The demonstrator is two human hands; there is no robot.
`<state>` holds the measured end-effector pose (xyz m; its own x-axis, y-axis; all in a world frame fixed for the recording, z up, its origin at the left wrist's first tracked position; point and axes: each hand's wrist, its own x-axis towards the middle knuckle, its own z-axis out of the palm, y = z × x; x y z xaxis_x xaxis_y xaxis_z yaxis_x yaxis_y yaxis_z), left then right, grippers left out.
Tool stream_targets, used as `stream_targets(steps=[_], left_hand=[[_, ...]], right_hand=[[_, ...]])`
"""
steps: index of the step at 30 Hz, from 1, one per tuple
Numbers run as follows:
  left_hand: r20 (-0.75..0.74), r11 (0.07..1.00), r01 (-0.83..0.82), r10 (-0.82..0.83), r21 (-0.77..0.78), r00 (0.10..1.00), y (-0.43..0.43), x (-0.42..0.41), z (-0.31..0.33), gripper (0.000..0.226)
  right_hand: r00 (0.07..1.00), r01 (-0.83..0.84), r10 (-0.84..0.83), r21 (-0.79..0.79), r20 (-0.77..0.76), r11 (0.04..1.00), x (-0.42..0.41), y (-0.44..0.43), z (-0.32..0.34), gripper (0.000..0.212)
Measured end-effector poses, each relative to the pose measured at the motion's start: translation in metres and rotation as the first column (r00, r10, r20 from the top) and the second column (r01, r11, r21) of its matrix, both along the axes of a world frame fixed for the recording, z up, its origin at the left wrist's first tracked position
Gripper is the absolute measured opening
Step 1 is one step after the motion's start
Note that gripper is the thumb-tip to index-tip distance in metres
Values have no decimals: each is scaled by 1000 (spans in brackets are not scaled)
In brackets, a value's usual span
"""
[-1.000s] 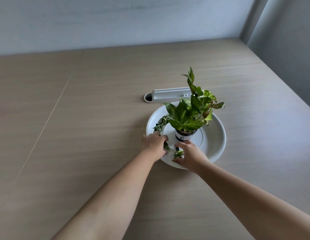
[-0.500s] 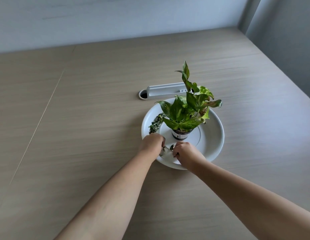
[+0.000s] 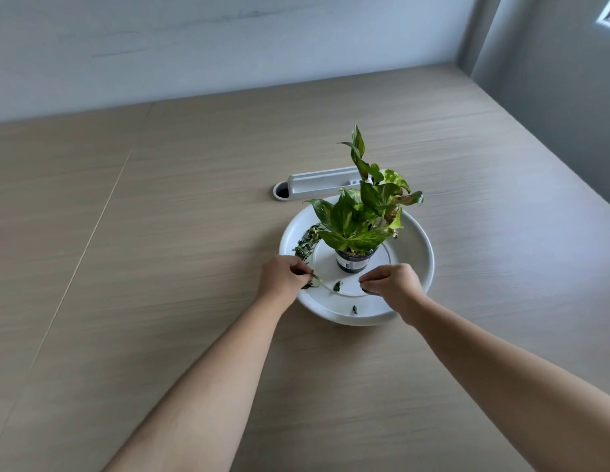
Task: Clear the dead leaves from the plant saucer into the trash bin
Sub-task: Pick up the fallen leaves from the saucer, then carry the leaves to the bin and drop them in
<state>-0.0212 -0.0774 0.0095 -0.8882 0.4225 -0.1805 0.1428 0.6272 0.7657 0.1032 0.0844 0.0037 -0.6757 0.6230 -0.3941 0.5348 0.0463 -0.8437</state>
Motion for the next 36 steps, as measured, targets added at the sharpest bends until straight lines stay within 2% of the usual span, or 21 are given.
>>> stream_targets(steps=[5,10,15,18,21,24,28,32,36], left_hand=[[43,999,15,-17,40,999,8,25,6,7],[98,992,107,-113,60,989,53,82,17,4],[166,950,259,-287,173,943,132,170,32,25],[175,906,375,-409,196,896,192,247,38,19],[176,822,541,-567,179,805,256,341,42,18],[167,715,682,-699,154,696,310,430,36,23],[139,559,827,-825,59,547,359,536,9,22],[180,437,900,-885,-6,430,378,602,-22,8],[262,318,938,-901,-139,345,394,631,-73,15]], right_hand=[[999,20,-22,-34,-46,999,18,6,7,10],[991,103,-106,-33,-82,994,65,36,16,23],[960,264,-268,-55,-77,963,179,102,29,24],[910,409,-411,-36,-54,912,284,149,34,20],[816,574,-574,-20,-68,819,400,185,32,25],[707,707,-707,69,-27,704,505,204,28,25],[538,841,-843,63,20,538,619,207,17,8],[414,905,-901,52,132,423,684,196,-18,16],[364,921,-893,40,266,387,711,183,-70,30]])
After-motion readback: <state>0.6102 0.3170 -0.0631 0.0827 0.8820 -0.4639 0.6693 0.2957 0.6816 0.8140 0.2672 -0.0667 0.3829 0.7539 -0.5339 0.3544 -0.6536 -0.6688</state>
